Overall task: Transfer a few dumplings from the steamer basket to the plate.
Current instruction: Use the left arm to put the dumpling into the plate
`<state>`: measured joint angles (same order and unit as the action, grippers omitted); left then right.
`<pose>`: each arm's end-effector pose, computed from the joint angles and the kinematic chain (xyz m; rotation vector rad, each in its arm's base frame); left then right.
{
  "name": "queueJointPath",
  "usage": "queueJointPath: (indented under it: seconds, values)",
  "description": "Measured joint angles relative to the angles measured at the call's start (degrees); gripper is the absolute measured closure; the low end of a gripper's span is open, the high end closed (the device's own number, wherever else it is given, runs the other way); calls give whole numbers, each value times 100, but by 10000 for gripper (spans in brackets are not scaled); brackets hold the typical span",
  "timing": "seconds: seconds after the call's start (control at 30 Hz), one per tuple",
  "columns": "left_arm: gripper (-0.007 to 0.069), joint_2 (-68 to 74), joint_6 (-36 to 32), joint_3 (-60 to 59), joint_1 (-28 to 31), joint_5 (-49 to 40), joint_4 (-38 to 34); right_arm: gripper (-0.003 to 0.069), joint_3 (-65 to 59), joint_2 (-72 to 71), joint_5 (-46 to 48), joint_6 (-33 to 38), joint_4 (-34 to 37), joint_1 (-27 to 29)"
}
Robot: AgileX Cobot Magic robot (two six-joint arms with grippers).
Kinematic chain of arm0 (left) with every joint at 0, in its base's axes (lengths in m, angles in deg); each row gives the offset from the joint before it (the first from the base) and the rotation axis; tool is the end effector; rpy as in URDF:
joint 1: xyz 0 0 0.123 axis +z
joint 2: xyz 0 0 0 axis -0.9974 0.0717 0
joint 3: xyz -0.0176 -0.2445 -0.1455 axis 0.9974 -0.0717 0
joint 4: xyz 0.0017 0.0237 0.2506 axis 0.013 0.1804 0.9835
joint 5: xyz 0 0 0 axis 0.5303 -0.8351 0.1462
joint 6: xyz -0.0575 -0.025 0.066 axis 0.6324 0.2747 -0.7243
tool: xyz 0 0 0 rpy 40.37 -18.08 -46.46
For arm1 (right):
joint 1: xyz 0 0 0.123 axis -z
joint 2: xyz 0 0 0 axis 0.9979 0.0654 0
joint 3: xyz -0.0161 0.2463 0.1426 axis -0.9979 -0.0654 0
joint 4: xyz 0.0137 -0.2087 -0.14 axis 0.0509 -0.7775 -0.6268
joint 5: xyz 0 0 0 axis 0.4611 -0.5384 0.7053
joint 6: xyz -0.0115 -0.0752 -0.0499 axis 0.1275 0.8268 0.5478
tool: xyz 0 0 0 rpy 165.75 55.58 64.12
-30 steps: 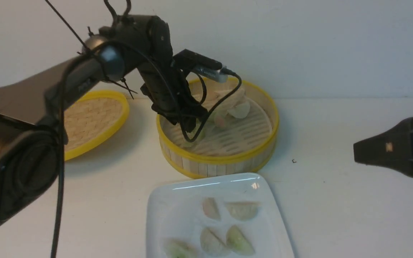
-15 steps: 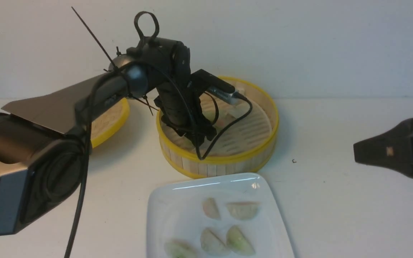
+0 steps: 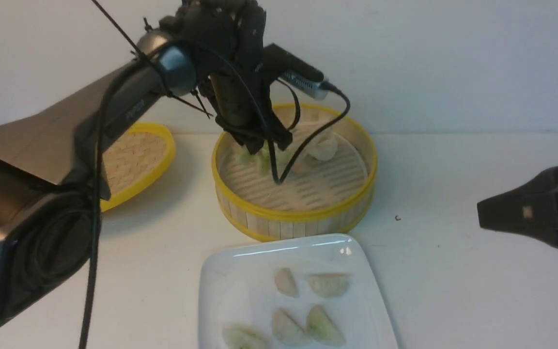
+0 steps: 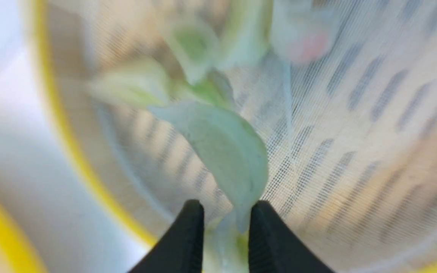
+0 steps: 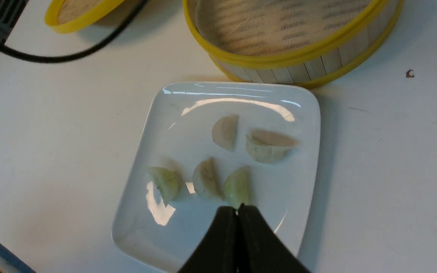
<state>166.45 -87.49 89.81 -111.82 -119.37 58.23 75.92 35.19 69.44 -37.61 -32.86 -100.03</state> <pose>0.4422 -0.2079 0.2729 0.9048 2.5859 0.0364 0.1658 0.0828 0.3484 -0.3266 2.4594 0.7387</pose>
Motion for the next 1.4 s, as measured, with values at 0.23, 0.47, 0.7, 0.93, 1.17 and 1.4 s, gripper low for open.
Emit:
queueJointPath:
  seconds: [0.23, 0.47, 0.7, 0.93, 1.17, 1.4]
  values:
    - [494, -868, 88, -558, 0, -27, -467, 673, 0, 0, 50, 0, 0, 0]
    - [494, -1378, 88, -1936, -6, -39, -769, 673, 0, 0, 51, 125, 0, 0]
    - [494, -1547, 83, -2776, -78, -12, -1174, 673, 0, 0, 51, 240, 0, 0]
    - [494, -1827, 72, -3999, -411, 6, -1252, 673, 0, 0, 119, 262, 0, 0]
    - [495, -1674, 67, -4364, -514, 25, -1271, 673, 0, 0, 19, 268, 0, 0]
    - [397, -1635, 67, -4364, -514, 193, -1259, 673, 0, 0, 4, 289, 0, 0]
